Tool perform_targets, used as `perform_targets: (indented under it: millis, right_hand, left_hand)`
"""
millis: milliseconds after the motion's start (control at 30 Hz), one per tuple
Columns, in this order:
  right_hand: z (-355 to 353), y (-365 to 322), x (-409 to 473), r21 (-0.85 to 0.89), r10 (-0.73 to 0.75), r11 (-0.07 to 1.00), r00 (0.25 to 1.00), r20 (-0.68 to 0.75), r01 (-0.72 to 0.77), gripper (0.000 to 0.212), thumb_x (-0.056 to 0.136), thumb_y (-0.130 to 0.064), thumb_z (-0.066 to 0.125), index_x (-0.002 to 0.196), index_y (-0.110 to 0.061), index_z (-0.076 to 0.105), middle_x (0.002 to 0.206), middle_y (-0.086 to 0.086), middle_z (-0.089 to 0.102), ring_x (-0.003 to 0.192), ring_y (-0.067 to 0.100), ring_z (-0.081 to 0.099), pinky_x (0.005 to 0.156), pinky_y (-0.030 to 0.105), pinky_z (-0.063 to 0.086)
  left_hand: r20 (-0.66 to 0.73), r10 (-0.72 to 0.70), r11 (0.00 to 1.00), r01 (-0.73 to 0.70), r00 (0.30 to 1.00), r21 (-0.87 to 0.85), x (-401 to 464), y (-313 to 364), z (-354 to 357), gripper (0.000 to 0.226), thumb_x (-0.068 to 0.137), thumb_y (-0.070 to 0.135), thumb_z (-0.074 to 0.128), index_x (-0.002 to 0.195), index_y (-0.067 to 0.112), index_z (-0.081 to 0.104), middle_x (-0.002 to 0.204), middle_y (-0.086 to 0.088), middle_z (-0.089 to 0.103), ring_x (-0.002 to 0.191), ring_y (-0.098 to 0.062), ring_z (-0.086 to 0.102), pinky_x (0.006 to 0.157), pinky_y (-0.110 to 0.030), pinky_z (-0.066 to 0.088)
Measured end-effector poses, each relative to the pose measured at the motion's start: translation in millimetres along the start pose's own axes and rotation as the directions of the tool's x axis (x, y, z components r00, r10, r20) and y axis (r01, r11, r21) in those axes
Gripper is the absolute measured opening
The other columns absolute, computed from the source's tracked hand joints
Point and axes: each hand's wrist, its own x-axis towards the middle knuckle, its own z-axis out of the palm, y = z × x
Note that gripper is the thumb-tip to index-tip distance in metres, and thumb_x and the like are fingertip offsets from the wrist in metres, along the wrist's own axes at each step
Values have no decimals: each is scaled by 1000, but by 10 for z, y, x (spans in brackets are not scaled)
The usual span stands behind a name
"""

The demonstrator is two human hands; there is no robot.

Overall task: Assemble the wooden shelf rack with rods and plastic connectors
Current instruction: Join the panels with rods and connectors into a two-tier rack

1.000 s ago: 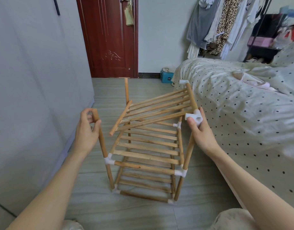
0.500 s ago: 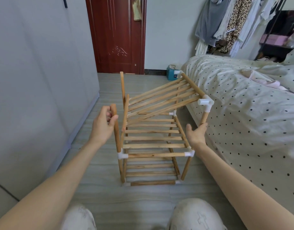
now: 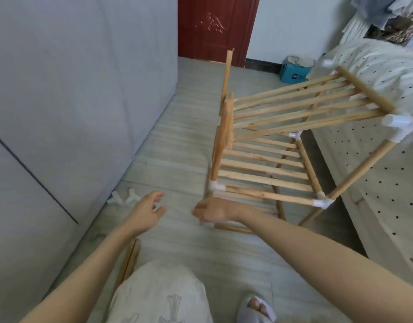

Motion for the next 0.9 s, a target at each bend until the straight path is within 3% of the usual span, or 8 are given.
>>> perform_targets:
  millis: [133, 200, 333, 467, 567, 667, 767, 900]
  right_hand:
    - [757, -112, 709, 131, 3, 991, 999, 36, -8, 52, 101, -38, 33, 146, -13, 29, 150, 9, 34, 135, 25, 35, 106, 29, 28]
    - [1182, -94, 999, 169, 15, 985, 996, 82, -29, 54, 101, -37, 33, 148, -15, 21, 153, 9, 28, 137, 26, 32, 108, 31, 27]
    - [1843, 21, 1376, 9, 26, 1000, 989, 144, -28, 57, 101, -37, 31, 151, -22, 7, 159, 4, 4, 145, 28, 7, 115, 45, 19]
    - [2128, 239, 1518, -155, 56, 987, 984, 167, -30, 59, 101, -35, 31, 150, -27, 1, 158, 1, -13, 144, 29, -10, 114, 53, 13]
    - [2183, 407, 1574, -182, 98, 982, 964, 248, -53, 62, 101, -35, 33, 150, -26, -4, 156, 2, -21, 144, 28, -13, 115, 50, 13]
    - [2161, 485, 1585, -188, 110, 981, 926, 360, -43, 68, 100, -36, 35, 150, -19, -7, 153, 4, -27, 143, 28, -17, 117, 40, 8]
    - [2084, 458, 1570, -117, 100, 991, 924, 370, -60, 65, 101, -37, 34, 151, -18, -3, 155, 4, -22, 144, 28, -13, 116, 38, 6]
    - [1885, 409, 1479, 14, 118, 991, 933, 340, -130, 62, 100, -38, 34, 151, -20, 3, 158, 3, -6, 145, 24, 8, 116, 35, 16]
  left_hand:
    - [26, -215, 976, 215, 976, -27, -139, -839, 248, 41, 92, 11, 56, 130, 4, 46, 129, -17, 51, 116, -27, 50, 94, -28, 37]
    - [-12, -319, 946, 318, 948, -64, -209, -1197, 359, 34, 93, 15, 55, 125, 3, 52, 124, -18, 56, 111, -23, 54, 88, -24, 37]
    - [-45, -416, 903, 419, 908, 100, -316, -1743, 548, 31, 95, 24, 50, 118, 3, 57, 114, -21, 62, 107, -31, 57, 87, -34, 44]
    - [-70, -378, 879, 382, 923, 286, -330, -1913, 788, 39, 100, 21, 35, 138, 9, 40, 125, -15, 52, 108, -34, 50, 92, -40, 40]
    - [-100, -363, 781, 361, 927, 510, -290, -1914, 924, 51, 99, 19, 38, 147, 14, 21, 124, -11, 47, 108, -28, 49, 85, -40, 47]
    - [-108, -321, 694, 312, 941, 649, -310, -1937, 997, 54, 94, 17, 51, 144, 12, 31, 138, -18, 43, 102, -25, 56, 73, -37, 52]
    - [-99, -334, 694, 316, 937, 647, -310, -1950, 1004, 39, 96, 12, 41, 135, 14, 38, 138, -13, 44, 102, -24, 59, 74, -36, 51]
    - [-4, -314, 850, 283, 949, 443, -234, -1872, 856, 51, 96, 16, 42, 144, 23, 27, 145, -7, 36, 109, -25, 55, 78, -36, 48]
